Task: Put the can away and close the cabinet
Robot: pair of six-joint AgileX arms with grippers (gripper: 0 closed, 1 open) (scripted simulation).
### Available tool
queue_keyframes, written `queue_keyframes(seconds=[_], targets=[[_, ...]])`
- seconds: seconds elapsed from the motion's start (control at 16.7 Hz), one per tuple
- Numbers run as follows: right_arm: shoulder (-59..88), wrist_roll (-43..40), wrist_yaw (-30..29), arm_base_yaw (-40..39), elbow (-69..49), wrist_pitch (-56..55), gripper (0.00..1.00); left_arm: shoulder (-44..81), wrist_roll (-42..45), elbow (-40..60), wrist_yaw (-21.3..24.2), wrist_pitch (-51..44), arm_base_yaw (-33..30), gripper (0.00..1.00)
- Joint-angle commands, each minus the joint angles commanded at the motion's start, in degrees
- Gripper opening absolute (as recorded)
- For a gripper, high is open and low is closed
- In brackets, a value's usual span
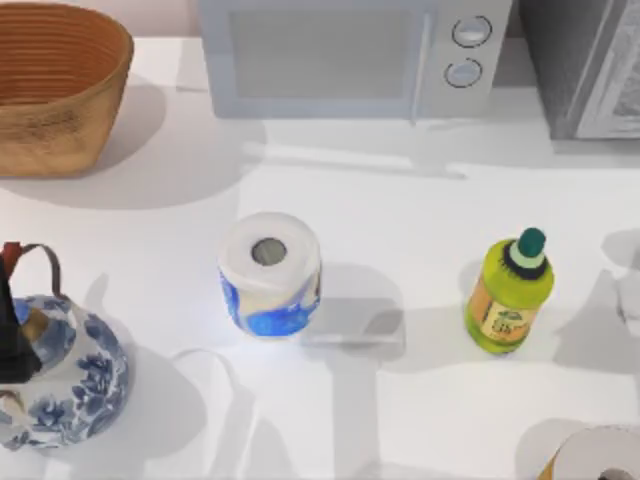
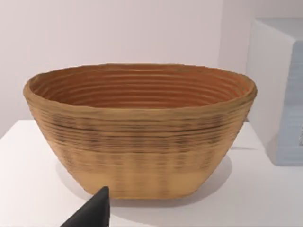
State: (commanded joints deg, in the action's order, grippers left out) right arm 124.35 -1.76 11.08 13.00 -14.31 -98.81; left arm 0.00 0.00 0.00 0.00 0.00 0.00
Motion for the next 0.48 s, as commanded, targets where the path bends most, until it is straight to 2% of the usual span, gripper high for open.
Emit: queue_keyframes(seconds=[0.48], targets=[[0.36, 0.02, -0.24, -0.23, -0.74, 0.44, 1.00, 0.00, 0.00, 0.00, 0.00, 0.00, 0.00, 1.00]])
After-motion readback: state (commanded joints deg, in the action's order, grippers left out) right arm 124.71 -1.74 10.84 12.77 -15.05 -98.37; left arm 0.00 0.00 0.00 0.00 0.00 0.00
